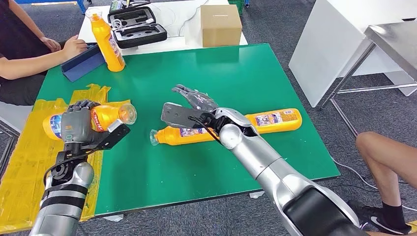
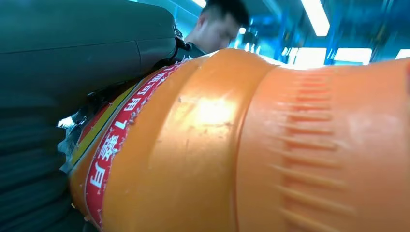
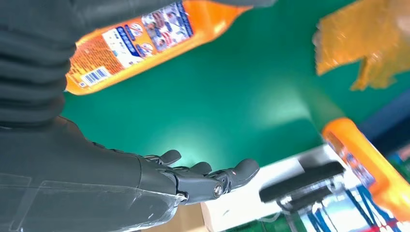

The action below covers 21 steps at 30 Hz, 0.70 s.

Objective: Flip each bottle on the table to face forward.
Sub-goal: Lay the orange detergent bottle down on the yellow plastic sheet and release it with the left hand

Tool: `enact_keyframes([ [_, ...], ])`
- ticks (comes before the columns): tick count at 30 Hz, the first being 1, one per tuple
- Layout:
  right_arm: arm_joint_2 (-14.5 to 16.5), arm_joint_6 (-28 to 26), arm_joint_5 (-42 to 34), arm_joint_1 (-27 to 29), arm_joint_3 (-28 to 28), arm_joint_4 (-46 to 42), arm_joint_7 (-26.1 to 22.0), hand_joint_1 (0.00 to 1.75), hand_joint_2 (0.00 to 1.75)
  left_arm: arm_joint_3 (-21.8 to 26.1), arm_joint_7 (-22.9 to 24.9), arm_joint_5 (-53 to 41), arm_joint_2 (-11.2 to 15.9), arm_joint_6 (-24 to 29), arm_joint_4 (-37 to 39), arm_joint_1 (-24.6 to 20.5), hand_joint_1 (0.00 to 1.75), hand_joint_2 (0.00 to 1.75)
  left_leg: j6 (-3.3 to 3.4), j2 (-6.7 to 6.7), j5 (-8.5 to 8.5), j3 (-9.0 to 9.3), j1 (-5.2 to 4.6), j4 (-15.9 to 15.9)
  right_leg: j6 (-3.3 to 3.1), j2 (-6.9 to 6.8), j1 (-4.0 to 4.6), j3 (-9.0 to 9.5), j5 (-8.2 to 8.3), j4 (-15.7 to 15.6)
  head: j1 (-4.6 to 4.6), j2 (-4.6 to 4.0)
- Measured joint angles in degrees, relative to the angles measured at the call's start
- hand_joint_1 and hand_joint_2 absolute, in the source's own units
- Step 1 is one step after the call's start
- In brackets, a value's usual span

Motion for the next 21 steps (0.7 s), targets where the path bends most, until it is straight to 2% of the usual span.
enact_keyframes([
  [4,0.7,2.4,0.3,-0.7,1.1,3.9,0.8,0.0,1.75,-0.9,4.6,-5.1,0.7,-5.1,12.7,-4.4,1.75,1.75,0.02,-0.02,0.05,-0.01,0.0,0.0,-0.03,-0.01,0.01,0.03,0.05,0.0,0.02,0.0],
  [7,1.7,3.0,0.8,-0.9,2.5,7.2,1.0,0.0,1.75,-1.4,5.7,-5.7,0.7,-7.8,20.1,-7.1,1.75,1.75,0.02,0.01,0.06,-0.02,0.0,0.0,-0.09,0.0,0.0,0.0,0.12,0.0,0.01,0.0],
  [14,2.8,3.7,1.6,-1.2,4.8,12.3,0.9,0.0,1.75,-2.5,5.4,-5.9,0.8,-9.3,28.7,-10.6,1.75,1.75,0.01,-0.01,0.04,-0.01,-0.01,0.0,-0.1,-0.01,-0.01,0.03,0.1,0.0,0.01,0.0],
  [15,2.8,3.7,1.6,-1.3,4.9,12.7,0.9,0.0,1.75,-2.6,5.3,-5.9,0.9,-9.3,29.3,-10.9,1.63,1.75,0.0,-0.01,0.05,-0.01,-0.01,0.0,-0.1,-0.01,0.0,0.03,0.1,0.0,0.01,0.0],
  [17,2.9,3.7,1.6,-1.5,5.2,13.3,0.9,0.0,1.75,-2.7,5.3,-5.9,1.0,-9.5,30.2,-11.3,0.75,1.75,-0.02,-0.01,0.07,0.01,-0.01,0.0,-0.11,-0.01,0.01,0.03,0.11,0.0,0.01,0.0],
  [18,2.9,3.7,1.6,-1.6,5.4,13.6,0.9,0.0,1.75,-2.7,5.3,-5.8,1.0,-9.7,30.6,-11.5,0.32,1.31,-0.03,-0.01,0.08,0.03,-0.01,0.0,-0.12,0.0,0.02,0.03,0.11,0.0,0.01,0.0],
  [19,2.9,3.7,1.7,-1.7,5.5,13.9,0.9,0.0,1.75,-2.7,5.3,-5.7,1.0,-10.1,30.9,-11.7,0.0,0.87,-0.04,-0.01,0.09,0.04,0.0,0.0,-0.12,0.0,0.02,0.03,0.12,0.0,0.01,0.0],
  [21,2.9,3.6,2.1,-1.9,5.9,14.4,0.9,0.0,1.75,-2.7,5.3,-5.0,1.1,-11.7,31.5,-12.1,0.0,0.0,-0.06,0.0,0.11,0.06,0.0,0.0,-0.13,0.0,0.03,0.03,0.13,0.0,0.01,0.0],
])
